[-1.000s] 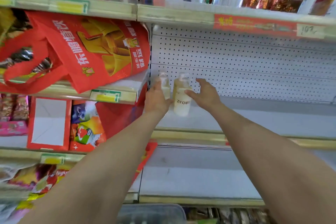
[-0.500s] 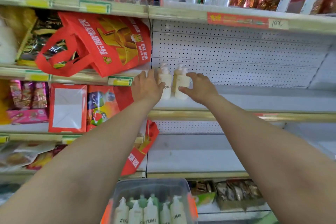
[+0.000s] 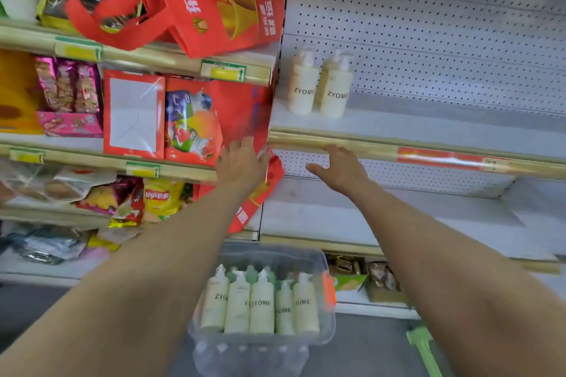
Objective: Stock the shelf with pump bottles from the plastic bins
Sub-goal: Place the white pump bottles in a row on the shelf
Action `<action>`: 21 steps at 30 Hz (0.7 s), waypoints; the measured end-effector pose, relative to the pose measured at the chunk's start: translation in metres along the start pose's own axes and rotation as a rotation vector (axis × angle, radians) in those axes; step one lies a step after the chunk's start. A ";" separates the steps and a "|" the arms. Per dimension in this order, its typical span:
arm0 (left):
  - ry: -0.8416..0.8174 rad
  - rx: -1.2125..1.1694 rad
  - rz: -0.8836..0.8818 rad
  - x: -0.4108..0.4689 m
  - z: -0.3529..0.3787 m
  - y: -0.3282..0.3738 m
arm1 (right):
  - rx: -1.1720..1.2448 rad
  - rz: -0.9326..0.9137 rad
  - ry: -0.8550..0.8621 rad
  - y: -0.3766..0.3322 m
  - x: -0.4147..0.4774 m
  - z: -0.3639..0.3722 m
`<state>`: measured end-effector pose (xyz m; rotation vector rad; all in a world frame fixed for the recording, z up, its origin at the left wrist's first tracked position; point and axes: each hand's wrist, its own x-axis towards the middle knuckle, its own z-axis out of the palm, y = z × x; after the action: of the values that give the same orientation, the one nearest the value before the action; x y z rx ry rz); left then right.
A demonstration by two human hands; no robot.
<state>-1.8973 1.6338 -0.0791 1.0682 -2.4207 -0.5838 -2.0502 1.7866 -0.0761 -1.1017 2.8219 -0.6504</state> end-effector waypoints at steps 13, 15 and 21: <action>-0.536 -0.081 -0.451 -0.085 0.193 -0.143 | 0.150 0.264 -0.621 0.088 -0.034 0.216; -0.609 -0.114 -0.534 -0.105 0.224 -0.151 | 0.174 0.377 -0.687 0.111 -0.047 0.243; -0.728 -0.126 -0.673 -0.145 0.283 -0.161 | 0.170 0.632 -0.852 0.155 -0.067 0.303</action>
<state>-1.8663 1.7022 -0.4273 1.8722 -2.4702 -1.5485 -2.0415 1.8216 -0.4207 -0.2804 2.1071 -0.2524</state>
